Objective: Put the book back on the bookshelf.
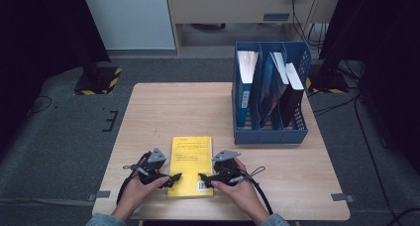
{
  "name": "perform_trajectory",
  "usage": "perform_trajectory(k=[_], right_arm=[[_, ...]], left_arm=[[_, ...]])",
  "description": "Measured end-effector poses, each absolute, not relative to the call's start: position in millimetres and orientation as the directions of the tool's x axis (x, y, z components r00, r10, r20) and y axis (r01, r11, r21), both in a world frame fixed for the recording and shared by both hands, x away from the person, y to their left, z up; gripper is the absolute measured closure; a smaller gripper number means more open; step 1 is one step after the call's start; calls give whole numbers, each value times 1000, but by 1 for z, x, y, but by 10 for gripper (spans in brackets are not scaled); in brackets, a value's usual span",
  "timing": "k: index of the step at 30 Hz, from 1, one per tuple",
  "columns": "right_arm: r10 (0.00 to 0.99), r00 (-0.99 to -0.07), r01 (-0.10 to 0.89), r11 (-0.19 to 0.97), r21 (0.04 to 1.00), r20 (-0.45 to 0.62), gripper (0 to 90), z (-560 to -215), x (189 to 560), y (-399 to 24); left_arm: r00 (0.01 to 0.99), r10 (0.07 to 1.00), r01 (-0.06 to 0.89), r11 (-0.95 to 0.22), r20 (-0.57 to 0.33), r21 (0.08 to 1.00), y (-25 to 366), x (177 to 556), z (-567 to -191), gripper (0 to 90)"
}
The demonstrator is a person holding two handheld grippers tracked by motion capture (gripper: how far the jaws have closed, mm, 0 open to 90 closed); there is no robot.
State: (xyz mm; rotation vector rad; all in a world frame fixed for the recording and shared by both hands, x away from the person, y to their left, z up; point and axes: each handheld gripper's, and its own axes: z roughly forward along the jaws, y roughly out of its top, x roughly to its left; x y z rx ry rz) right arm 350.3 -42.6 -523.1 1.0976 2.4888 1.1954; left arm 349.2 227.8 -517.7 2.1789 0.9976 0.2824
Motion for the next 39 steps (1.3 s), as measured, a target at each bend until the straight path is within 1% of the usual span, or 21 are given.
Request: perform_trajectory(k=[4, 9, 12, 17, 31, 35, 39], right_arm=[[681, -713, 562, 408, 720, 171, 154, -528, 350, -40], [674, -710, 578, 395, 714, 202, 147, -530, 349, -39], [671, -710, 586, 391, 710, 216, 135, -531, 349, -38], [667, -713, 579, 388, 717, 215, 132, -532, 349, -37], [662, -719, 571, 391, 722, 210, 127, -533, 347, -34], [662, -721, 566, 394, 724, 204, 125, -533, 347, -34], [663, -720, 568, 392, 724, 206, 120, -533, 346, -34]], left_arm=[[673, 730, 587, -429, -119, 686, 228, 350, -519, 81], [679, 723, 588, -430, -129, 685, 226, 350, -521, 75], [677, 718, 605, -417, -162, 678, 224, 351, -524, 75], [678, 711, 616, -410, -188, 672, 222, 352, -526, 68], [687, 698, 612, -405, -203, 680, 221, 355, -527, 67], [685, 692, 618, -387, -228, 684, 223, 357, -527, 68], [680, 695, 623, -380, -234, 683, 225, 358, -526, 107]])
